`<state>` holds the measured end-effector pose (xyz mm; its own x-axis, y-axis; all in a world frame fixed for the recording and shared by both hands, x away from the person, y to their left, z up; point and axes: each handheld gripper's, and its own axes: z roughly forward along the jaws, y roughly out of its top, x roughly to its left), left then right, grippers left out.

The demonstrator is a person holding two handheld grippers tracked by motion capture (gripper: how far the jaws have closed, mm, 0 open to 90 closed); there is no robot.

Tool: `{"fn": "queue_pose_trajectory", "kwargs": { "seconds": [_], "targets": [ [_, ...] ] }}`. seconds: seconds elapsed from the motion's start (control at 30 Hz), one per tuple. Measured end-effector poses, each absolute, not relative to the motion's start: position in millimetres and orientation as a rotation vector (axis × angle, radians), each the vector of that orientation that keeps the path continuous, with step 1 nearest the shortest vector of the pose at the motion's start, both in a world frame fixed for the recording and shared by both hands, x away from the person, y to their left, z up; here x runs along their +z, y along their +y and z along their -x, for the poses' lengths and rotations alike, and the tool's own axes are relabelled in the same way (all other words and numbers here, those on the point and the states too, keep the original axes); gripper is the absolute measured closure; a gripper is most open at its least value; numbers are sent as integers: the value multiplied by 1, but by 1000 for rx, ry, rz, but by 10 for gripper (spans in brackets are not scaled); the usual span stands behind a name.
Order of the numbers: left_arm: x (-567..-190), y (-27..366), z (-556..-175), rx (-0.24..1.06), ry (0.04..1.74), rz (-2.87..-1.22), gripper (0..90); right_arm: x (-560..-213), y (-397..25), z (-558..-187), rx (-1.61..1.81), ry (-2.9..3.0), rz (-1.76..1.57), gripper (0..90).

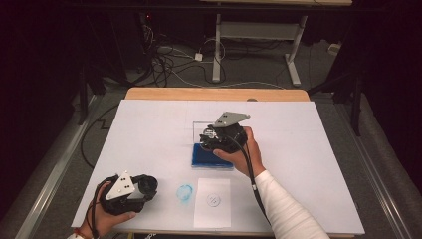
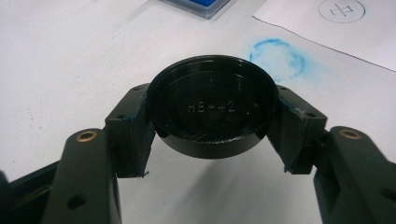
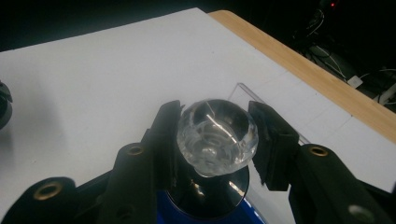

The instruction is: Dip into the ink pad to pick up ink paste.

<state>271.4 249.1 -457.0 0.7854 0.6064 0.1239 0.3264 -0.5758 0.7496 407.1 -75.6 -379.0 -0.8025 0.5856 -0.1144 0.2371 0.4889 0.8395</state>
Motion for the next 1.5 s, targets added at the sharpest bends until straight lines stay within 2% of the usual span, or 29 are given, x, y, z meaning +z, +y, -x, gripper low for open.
{"fn": "queue_pose_trajectory", "kwargs": {
  "seconds": [0.23,1.0,1.5],
  "targets": [
    [-457,249,-271,478,688,-2221,362,-379,-68,-409,1218,2369,-673,570],
    [-457,250,-271,479,690,-2223,362,-431,-51,-419,1068,2480,-732,570],
    [-458,248,-271,476,685,-2237,362,-435,-54,-418,1092,2472,-780,571]
  ]
}}
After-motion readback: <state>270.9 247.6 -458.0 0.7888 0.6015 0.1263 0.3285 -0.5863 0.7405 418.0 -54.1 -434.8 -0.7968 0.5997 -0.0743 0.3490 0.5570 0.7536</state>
